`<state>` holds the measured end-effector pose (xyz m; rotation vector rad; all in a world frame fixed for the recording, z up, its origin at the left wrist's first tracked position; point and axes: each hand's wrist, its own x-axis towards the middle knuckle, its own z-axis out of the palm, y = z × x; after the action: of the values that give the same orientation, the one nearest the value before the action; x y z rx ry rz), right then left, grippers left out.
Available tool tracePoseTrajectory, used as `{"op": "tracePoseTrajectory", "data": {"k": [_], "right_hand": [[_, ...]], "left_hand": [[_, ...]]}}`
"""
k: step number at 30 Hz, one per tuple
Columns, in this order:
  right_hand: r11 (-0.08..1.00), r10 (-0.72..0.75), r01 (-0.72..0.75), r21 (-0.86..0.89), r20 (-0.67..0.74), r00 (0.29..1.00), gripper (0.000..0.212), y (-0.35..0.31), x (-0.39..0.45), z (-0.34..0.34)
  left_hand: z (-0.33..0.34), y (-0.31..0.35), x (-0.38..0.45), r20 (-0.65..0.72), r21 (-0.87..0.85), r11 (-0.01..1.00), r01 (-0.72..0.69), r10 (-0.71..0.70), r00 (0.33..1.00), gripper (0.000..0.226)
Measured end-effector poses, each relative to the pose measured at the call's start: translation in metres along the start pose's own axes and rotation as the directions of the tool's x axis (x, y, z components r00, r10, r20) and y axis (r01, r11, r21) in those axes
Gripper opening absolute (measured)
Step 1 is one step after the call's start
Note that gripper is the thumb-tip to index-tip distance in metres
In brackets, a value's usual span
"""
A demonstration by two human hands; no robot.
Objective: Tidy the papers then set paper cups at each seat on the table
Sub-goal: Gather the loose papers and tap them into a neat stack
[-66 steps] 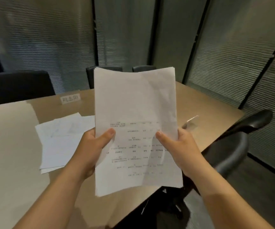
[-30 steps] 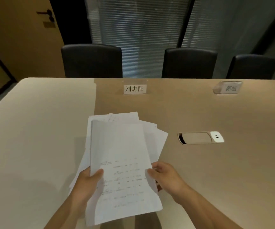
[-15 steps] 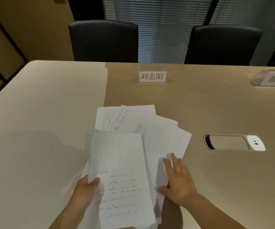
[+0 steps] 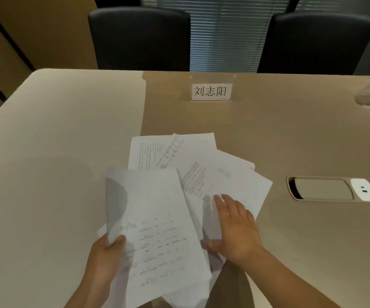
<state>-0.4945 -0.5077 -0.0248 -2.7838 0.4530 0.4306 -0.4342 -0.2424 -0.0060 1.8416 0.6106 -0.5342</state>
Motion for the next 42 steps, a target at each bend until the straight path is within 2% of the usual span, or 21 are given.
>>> {"op": "tracePoseTrajectory", "data": {"k": [3,6,9,12,14,15,18,20,22,26,28,30,32,34,36,38,40,42], "right_hand": [[0.999,-0.019,0.022,-0.042,0.087,0.996,0.118,-0.007,0.013,0.002],[0.999,0.005,0.001,-0.049,0.13,0.991,0.106,-0.013,0.019,0.001],[0.995,0.07,-0.08,0.051,0.183,0.981,0.079,-0.016,0.02,0.0],[0.997,0.058,-0.063,0.051,0.091,0.994,0.044,-0.019,0.018,-0.002],[0.999,0.028,-0.029,0.019,0.057,0.998,0.047,-0.023,0.017,-0.005],[1.0,0.016,-0.016,0.013,0.06,0.998,0.053,-0.026,0.017,-0.006],[0.999,0.006,-0.013,0.047,0.14,0.99,0.073,-0.035,0.015,-0.011],[0.997,0.008,-0.027,0.077,0.235,0.972,0.073,-0.044,0.014,-0.012],[0.986,0.021,-0.067,0.153,0.286,0.958,0.065,-0.047,0.013,-0.007],[0.947,-0.019,-0.071,0.313,0.277,0.961,0.049,-0.036,0.008,0.004],[0.856,-0.061,-0.086,0.509,0.266,0.962,0.039,-0.028,0.003,0.001],[0.691,-0.103,-0.144,0.709,0.293,0.95,0.032,-0.023,-0.005,-0.007],[0.557,-0.133,-0.208,0.804,0.334,0.933,0.03,-0.02,-0.013,-0.016],[0.479,-0.12,-0.271,0.835,0.368,0.922,0.031,-0.015,-0.018,-0.019],[0.414,-0.092,-0.333,0.848,0.402,0.911,0.033,-0.009,-0.02,-0.02],[0.353,-0.095,-0.382,0.854,0.439,0.894,0.034,-0.004,-0.022,-0.02],[0.331,-0.103,-0.396,0.857,0.45,0.887,0.036,-0.001,-0.021,-0.02],[0.362,-0.111,-0.384,0.849,0.448,0.887,0.034,0.0,-0.018,-0.021]], "left_hand": [[0.003,-0.007,-0.008,-0.05,-0.014,1.0,0.01,-0.011,0.999,0.012],[0.008,-0.018,-0.014,-0.1,-0.042,0.999,0.007,-0.011,0.995,0.017],[0.014,-0.03,-0.019,-0.112,-0.047,0.998,0.032,-0.037,0.993,0.026],[0.022,-0.035,-0.022,-0.164,0.026,0.998,0.06,-0.055,0.985,0.031],[0.028,-0.032,-0.029,-0.199,0.17,0.976,0.136,-0.101,0.975,0.038],[0.03,-0.029,-0.034,-0.211,0.188,0.969,0.158,-0.117,0.97,0.038],[0.034,-0.025,-0.042,-0.189,0.036,0.983,0.18,-0.17,0.967,0.043],[0.034,-0.026,-0.04,-0.178,-0.097,0.98,0.173,-0.188,0.966,0.04],[0.033,-0.031,-0.035,-0.166,-0.165,0.972,0.165,-0.192,0.967,0.038],[0.025,-0.037,-0.032,-0.154,-0.296,0.949,0.108,-0.16,0.975,0.028],[0.02,-0.035,-0.032,-0.179,-0.339,0.937,0.08,-0.148,0.973,0.027],[0.016,-0.036,-0.028,-0.185,-0.384,0.92,0.07,-0.151,0.971,0.031],[0.012,-0.037,-0.025,-0.154,-0.443,0.892,0.089,-0.174,0.973,0.03],[0.008,-0.037,-0.023,-0.086,-0.44,0.892,0.109,-0.162,0.983,0.03],[0.003,-0.036,-0.02,0.037,-0.421,0.898,0.13,-0.127,0.991,0.03],[-0.004,-0.032,-0.017,0.224,-0.42,0.891,0.173,-0.083,0.971,0.035],[-0.01,-0.028,-0.011,0.364,-0.452,0.864,0.219,-0.045,0.93,0.04],[-0.014,-0.029,-0.003,0.393,-0.473,0.854,0.216,-0.015,0.919,0.04]]}}
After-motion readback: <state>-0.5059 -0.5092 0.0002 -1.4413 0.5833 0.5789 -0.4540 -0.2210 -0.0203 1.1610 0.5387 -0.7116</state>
